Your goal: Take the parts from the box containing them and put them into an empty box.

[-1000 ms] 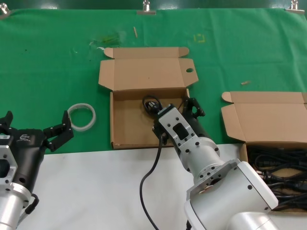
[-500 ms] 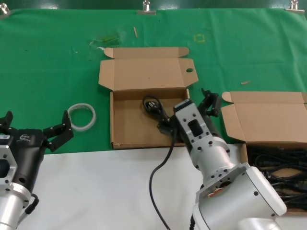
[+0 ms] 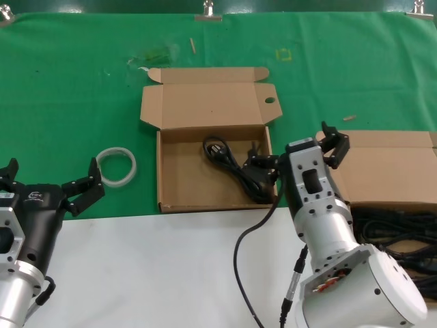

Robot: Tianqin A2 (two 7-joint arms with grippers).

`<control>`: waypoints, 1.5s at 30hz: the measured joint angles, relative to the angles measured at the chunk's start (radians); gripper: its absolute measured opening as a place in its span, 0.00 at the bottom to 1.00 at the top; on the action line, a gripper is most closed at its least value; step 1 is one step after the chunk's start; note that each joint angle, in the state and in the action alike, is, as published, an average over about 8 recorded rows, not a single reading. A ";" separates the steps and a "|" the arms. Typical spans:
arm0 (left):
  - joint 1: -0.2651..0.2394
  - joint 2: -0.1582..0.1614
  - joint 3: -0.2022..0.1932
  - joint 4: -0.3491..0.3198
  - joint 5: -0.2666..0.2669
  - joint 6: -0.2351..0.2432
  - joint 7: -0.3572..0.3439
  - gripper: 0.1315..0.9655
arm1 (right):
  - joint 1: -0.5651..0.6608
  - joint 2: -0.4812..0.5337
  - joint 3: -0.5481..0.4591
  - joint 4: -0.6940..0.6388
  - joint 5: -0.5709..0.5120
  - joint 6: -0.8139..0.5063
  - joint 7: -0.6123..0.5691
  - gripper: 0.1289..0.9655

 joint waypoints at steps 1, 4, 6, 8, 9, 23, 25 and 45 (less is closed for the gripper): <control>0.000 0.000 0.000 0.000 0.000 0.000 0.000 1.00 | -0.005 0.000 0.006 0.001 -0.013 -0.009 0.020 0.95; 0.000 0.000 0.000 0.000 0.000 0.000 0.000 1.00 | -0.018 0.000 0.026 0.003 -0.051 -0.036 0.083 0.99; 0.000 0.000 0.000 0.000 0.000 0.000 0.000 1.00 | -0.027 0.000 0.038 0.005 -0.076 -0.054 0.124 0.99; 0.000 0.000 0.000 0.000 0.000 0.000 0.000 1.00 | -0.036 0.000 0.051 0.006 -0.101 -0.073 0.166 0.99; 0.000 0.000 0.000 0.000 0.000 0.000 0.000 1.00 | -0.040 0.000 0.057 0.007 -0.114 -0.082 0.187 0.99; 0.000 0.000 0.000 0.000 0.000 0.000 0.000 1.00 | -0.104 0.000 0.147 0.017 -0.292 -0.210 0.479 1.00; 0.000 0.000 0.000 0.000 0.000 0.000 0.000 1.00 | -0.113 0.000 0.160 0.019 -0.317 -0.228 0.520 1.00; 0.000 0.000 0.000 0.000 0.000 0.000 0.000 1.00 | -0.203 0.000 0.288 0.034 -0.572 -0.412 0.940 1.00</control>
